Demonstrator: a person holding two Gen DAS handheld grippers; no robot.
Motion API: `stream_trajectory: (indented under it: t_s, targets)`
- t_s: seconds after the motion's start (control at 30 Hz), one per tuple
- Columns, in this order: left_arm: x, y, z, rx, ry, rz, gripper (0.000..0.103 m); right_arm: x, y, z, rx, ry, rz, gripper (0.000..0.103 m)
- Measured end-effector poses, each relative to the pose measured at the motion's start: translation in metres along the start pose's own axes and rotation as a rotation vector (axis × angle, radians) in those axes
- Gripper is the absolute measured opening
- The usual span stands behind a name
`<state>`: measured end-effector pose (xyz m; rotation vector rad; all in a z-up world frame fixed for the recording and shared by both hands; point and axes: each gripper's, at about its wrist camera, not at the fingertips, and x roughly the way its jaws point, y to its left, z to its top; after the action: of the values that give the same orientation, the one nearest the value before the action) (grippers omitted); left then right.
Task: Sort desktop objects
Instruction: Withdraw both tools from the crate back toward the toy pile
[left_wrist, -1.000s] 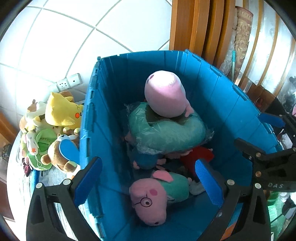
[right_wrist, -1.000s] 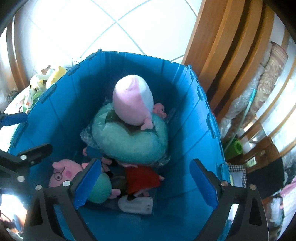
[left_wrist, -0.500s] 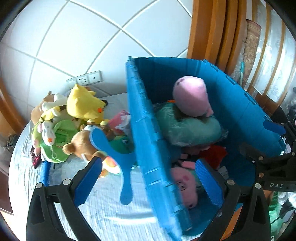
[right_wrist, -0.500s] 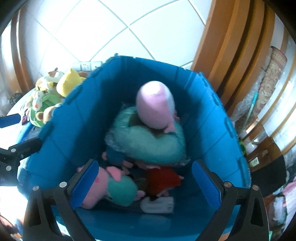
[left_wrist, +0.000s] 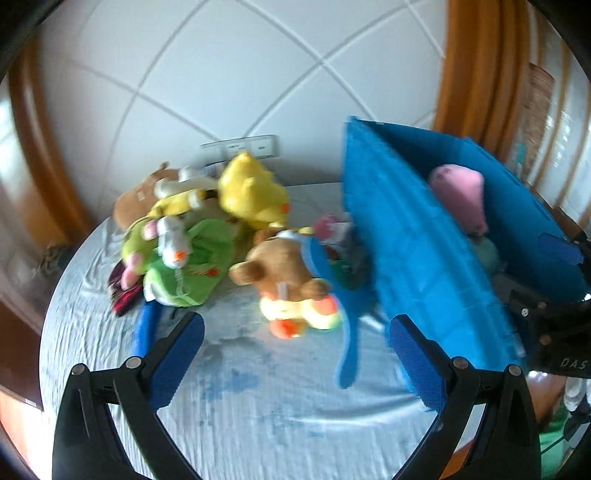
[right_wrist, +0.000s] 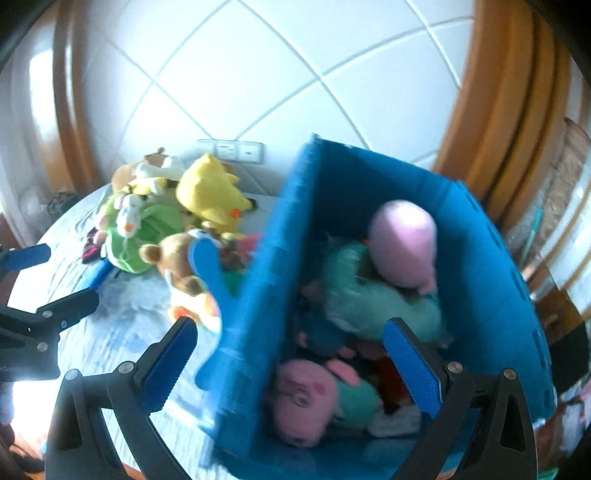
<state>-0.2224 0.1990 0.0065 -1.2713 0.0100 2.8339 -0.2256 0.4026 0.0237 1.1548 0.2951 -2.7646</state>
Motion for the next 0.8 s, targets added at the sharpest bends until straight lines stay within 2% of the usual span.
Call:
stream_trajectory:
  t_s: [0.27,0.43,0.5,0.57,0.7,0.8]
  targets:
    - [0.010,0.081,-0.021,-0.153,-0.002,0.116,0.102,0.022,0.072,0.028,-0.111,-0.073,0.165,0.102]
    - [0.021,0.121,-0.035,-0.218,0.028,0.167,0.102,0.045,0.109,0.032,-0.153,-0.054,0.254,0.098]
    - [0.025,0.137,-0.038,-0.238,0.036,0.185,0.102,0.056,0.124,0.035,-0.165,-0.035,0.273,0.088]
    - [0.030,0.158,-0.038,-0.248,0.041,0.192,0.102,0.067,0.141,0.038,-0.176,-0.015,0.282,0.085]
    - [0.040,0.197,-0.036,-0.251,0.050,0.203,0.102,0.088,0.170,0.043,-0.167,0.006,0.287,0.085]
    - [0.055,0.230,-0.029,-0.217,0.062,0.187,0.102,0.105,0.193,0.050,-0.142,0.024,0.275,0.085]
